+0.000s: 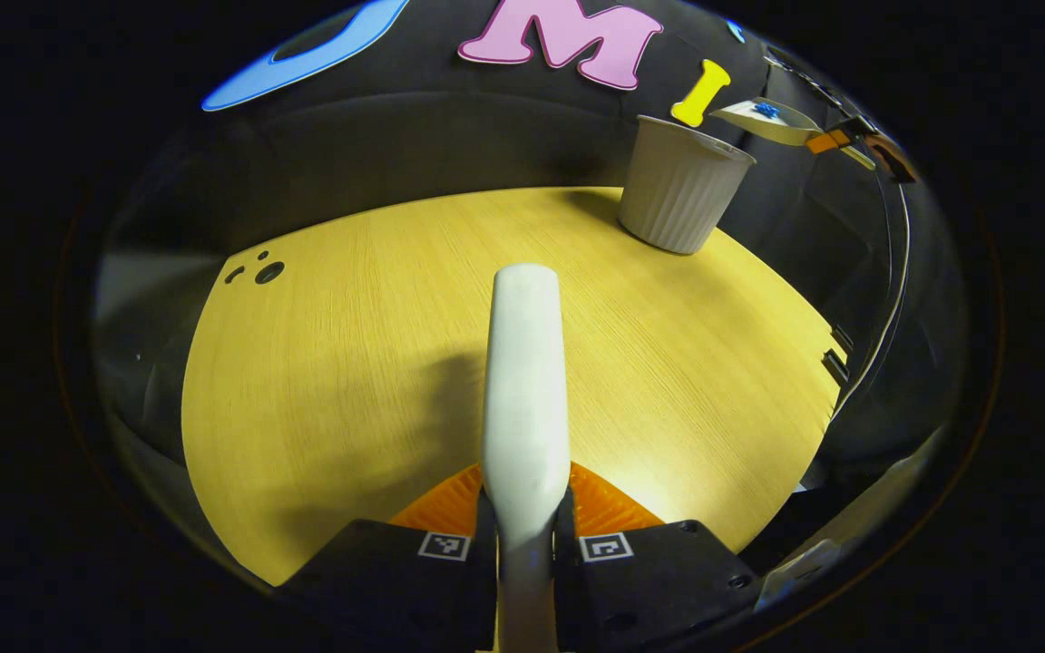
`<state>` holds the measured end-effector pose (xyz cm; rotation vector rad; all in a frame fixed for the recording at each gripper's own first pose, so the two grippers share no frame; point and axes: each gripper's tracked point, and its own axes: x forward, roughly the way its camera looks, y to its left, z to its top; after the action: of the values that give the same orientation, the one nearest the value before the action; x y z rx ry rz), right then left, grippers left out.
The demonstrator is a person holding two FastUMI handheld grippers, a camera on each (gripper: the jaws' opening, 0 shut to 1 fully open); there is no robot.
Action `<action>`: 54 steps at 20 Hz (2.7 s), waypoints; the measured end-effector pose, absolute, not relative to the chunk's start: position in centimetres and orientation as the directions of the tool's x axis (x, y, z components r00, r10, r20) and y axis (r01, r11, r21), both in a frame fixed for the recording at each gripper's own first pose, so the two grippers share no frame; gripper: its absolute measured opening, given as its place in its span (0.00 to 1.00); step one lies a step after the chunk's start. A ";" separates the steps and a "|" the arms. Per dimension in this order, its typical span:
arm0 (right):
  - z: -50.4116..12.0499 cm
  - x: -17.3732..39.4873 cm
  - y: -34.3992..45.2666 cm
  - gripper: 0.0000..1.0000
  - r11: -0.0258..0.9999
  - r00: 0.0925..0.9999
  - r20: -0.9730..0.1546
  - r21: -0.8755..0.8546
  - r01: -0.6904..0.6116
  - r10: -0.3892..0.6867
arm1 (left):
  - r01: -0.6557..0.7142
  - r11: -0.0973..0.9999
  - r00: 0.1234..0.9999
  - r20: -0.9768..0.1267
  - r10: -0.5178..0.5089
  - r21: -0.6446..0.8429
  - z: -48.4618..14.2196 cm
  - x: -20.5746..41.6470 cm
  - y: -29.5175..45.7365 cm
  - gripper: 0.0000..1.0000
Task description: Pick up the small broom and dustpan from the desktop, sweep the trash into the dustpan with the broom, and then empty the trash into the garbage bin.
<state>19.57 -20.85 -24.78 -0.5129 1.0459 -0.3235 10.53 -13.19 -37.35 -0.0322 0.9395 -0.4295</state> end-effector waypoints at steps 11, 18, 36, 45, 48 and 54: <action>-27.7 23.3 -22.0 0.36 0.772 0.296 -0.804 -0.586 -0.246 -0.516 | 0.371 0.903 0.506 -0.768 -0.391 -0.216 -38.0 11.1 -13.8 0.29; -27.7 26.0 -23.0 0.36 0.655 0.215 -0.796 -0.592 -0.470 -0.566 | 0.362 0.904 0.494 -0.776 -0.392 -0.227 -38.6 10.3 -14.6 0.29; -25.1 24.1 -21.3 0.36 0.886 0.469 -0.806 -0.453 -0.099 -0.360 | 0.352 0.919 0.523 -0.777 -0.352 -0.179 -36.8 9.7 -15.6 0.29; -25.8 17.0 -12.4 0.36 0.982 0.574 -0.808 -0.185 -0.033 -0.133 | 0.320 0.931 0.533 -0.780 -0.328 -0.173 -36.0 9.6 -15.3 0.29; -27.6 13.7 -8.0 0.36 0.992 0.564 -0.825 -0.106 -0.073 -0.046 | 0.305 0.938 0.534 -0.785 -0.314 -0.167 -36.0 9.7 -15.2 0.29; -35.7 8.2 1.4 0.36 0.984 0.475 -0.870 0.054 -0.170 0.130 | 0.257 0.953 0.548 -0.788 -0.280 -0.160 -36.1 10.6 -15.8 0.28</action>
<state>8.18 1.42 -35.71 -0.0418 1.0603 0.1838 10.62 -15.82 -36.12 -0.0270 0.9382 -0.3181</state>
